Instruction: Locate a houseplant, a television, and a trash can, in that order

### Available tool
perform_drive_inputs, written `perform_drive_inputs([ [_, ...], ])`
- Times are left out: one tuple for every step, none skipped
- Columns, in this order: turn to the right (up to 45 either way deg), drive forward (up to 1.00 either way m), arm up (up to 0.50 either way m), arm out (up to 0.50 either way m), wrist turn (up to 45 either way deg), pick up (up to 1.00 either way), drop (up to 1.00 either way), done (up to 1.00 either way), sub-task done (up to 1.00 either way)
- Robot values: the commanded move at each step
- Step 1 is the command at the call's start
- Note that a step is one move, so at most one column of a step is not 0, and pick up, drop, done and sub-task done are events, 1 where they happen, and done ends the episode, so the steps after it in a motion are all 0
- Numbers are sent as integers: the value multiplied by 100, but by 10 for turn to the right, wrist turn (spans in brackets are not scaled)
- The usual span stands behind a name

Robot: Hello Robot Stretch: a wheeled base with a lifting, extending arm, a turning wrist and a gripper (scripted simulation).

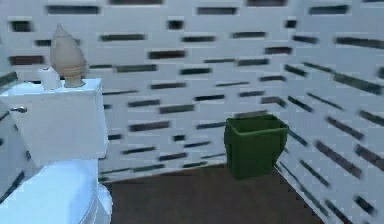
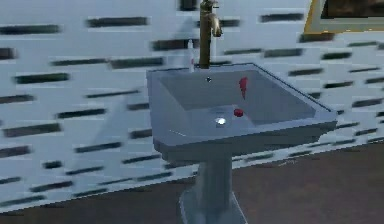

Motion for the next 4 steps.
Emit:
perform_drive_inputs([
  [0, 20, 0, 0, 0, 0, 0, 0, 0],
  [150, 0, 0, 0, 0, 0, 0, 0, 0],
  [0, 55, 0, 0, 0, 0, 0, 0, 0],
  [0, 0, 0, 0, 0, 0, 0, 100, 0],
])
